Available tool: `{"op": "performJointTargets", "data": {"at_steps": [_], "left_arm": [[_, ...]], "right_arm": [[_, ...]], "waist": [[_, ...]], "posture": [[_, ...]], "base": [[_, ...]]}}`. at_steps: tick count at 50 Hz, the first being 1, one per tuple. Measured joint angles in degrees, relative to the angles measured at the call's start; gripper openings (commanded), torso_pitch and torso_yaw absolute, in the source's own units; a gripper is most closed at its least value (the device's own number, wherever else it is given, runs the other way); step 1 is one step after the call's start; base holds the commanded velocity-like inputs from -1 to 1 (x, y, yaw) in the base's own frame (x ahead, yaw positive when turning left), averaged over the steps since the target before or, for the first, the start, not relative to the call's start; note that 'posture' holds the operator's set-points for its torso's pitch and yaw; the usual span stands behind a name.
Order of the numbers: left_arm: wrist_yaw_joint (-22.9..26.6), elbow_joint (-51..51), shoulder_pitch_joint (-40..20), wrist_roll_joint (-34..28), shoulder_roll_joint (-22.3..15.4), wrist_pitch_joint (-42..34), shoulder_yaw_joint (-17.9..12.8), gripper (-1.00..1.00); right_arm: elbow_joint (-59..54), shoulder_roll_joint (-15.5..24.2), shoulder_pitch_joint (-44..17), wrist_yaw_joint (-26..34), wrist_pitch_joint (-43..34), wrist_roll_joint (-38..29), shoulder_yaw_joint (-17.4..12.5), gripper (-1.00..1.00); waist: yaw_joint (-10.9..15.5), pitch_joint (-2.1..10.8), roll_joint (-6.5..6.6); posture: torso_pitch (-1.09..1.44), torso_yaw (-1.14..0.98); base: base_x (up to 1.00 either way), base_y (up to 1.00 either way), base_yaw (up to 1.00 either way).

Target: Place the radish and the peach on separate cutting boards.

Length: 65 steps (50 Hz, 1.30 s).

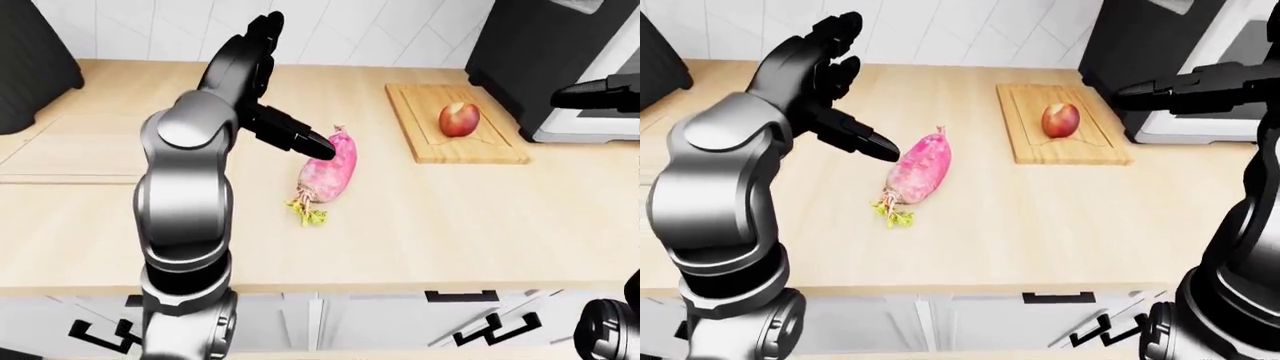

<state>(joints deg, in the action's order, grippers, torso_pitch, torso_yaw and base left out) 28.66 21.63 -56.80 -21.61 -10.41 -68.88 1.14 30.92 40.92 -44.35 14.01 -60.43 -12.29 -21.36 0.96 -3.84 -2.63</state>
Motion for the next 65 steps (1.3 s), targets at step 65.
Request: {"op": "performJointTargets", "data": {"at_steps": [65], "left_arm": [[21.49,-8.22,7.32,-30.38,13.18,6.26,7.25,1.0]], "right_arm": [[1.81,-2.91,4.71,-0.84,2.33,0.11,-0.19,1.0]], "waist": [[0.61,0.53,-1.77]], "posture": [[0.0,0.0]], "base": [[0.0,0.0,0.0]]}}
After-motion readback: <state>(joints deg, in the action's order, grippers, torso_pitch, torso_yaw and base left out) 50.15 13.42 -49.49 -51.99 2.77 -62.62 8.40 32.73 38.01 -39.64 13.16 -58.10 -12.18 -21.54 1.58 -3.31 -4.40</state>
